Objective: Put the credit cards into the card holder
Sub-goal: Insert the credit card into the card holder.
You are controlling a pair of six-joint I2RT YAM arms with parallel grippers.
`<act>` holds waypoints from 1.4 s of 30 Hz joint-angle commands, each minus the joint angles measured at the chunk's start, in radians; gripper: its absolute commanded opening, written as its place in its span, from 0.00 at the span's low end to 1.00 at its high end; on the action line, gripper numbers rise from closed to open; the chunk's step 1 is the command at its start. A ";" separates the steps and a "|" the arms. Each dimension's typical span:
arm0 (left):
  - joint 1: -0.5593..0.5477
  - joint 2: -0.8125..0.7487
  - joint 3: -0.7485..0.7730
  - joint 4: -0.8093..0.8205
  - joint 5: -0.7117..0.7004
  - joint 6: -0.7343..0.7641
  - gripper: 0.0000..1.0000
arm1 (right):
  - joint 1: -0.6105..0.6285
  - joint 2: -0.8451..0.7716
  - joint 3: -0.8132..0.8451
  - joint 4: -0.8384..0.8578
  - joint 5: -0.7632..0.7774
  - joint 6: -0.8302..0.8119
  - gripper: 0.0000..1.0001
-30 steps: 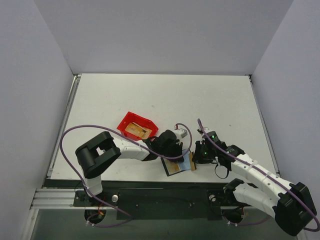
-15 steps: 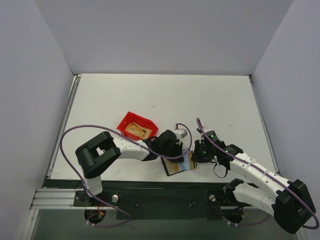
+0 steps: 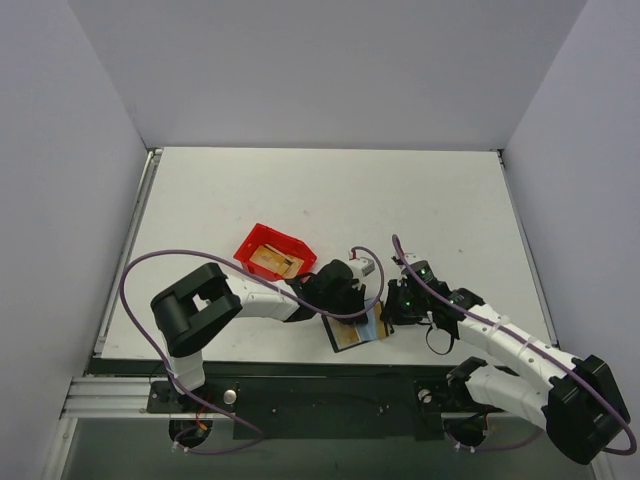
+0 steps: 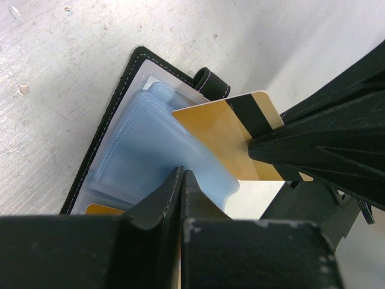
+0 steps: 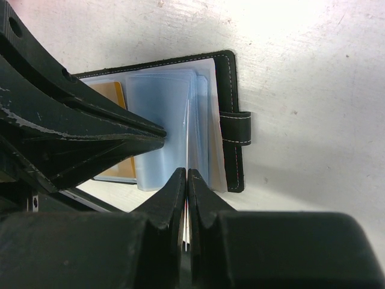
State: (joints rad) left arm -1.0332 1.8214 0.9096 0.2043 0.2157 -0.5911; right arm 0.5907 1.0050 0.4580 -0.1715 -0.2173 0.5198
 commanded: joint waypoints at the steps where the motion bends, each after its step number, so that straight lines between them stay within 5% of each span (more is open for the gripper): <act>1: -0.002 -0.010 0.029 -0.022 0.007 0.008 0.03 | -0.006 0.003 -0.016 0.020 -0.014 0.012 0.00; 21: -0.001 -0.065 0.032 -0.032 -0.009 0.014 0.02 | -0.058 0.010 -0.062 0.110 -0.129 0.046 0.00; 42: 0.088 -0.319 -0.066 -0.059 -0.079 0.014 0.02 | -0.065 0.000 -0.082 0.256 -0.281 0.062 0.00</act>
State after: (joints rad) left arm -0.9798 1.5570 0.8742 0.1490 0.1616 -0.5858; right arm 0.5297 1.0134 0.3836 0.0055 -0.4229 0.5766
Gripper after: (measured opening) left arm 0.081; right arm 0.002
